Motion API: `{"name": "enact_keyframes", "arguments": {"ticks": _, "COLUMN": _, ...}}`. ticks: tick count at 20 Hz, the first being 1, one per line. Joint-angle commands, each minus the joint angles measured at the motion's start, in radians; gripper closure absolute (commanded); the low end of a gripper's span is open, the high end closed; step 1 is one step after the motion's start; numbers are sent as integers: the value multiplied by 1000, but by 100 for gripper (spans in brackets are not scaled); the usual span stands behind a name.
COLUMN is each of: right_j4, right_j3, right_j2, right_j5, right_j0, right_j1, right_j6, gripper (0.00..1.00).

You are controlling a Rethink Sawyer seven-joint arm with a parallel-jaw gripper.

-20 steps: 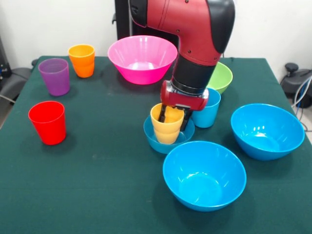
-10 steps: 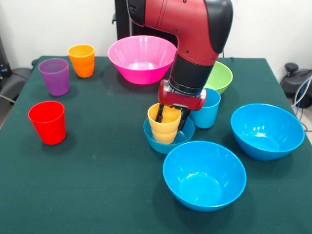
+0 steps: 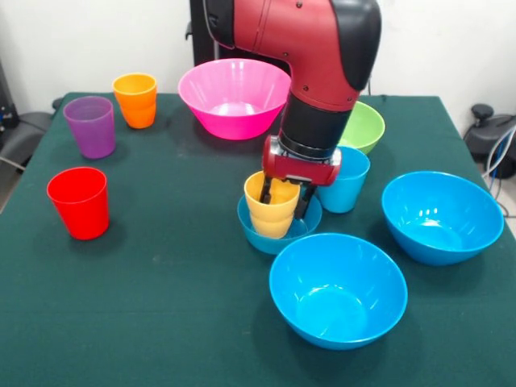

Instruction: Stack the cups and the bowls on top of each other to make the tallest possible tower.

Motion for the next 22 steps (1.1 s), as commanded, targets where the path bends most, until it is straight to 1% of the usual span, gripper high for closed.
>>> {"name": "enact_keyframes", "arguments": {"ticks": 1, "right_j4": 32, "right_j3": 63, "right_j2": 198, "right_j5": 82, "right_j0": -41, "right_j1": 15, "right_j6": 122, "gripper": 0}}
{"name": "enact_keyframes", "arguments": {"ticks": 7, "right_j4": 24, "right_j3": 72, "right_j2": 213, "right_j5": 106, "right_j0": -58, "right_j1": -1, "right_j6": 110, "gripper": 0}}
{"name": "enact_keyframes", "arguments": {"ticks": 13, "right_j4": 18, "right_j3": 83, "right_j2": 207, "right_j5": 136, "right_j0": -56, "right_j1": -27, "right_j6": 107, "gripper": 0}}
{"name": "enact_keyframes", "arguments": {"ticks": 19, "right_j4": 15, "right_j3": 83, "right_j2": 204, "right_j5": 145, "right_j0": -57, "right_j1": -35, "right_j6": 104, "gripper": 0}}
{"name": "enact_keyframes", "arguments": {"ticks": 22, "right_j4": 16, "right_j3": 75, "right_j2": 212, "right_j5": 146, "right_j0": -61, "right_j1": -27, "right_j6": 101, "gripper": 0}}
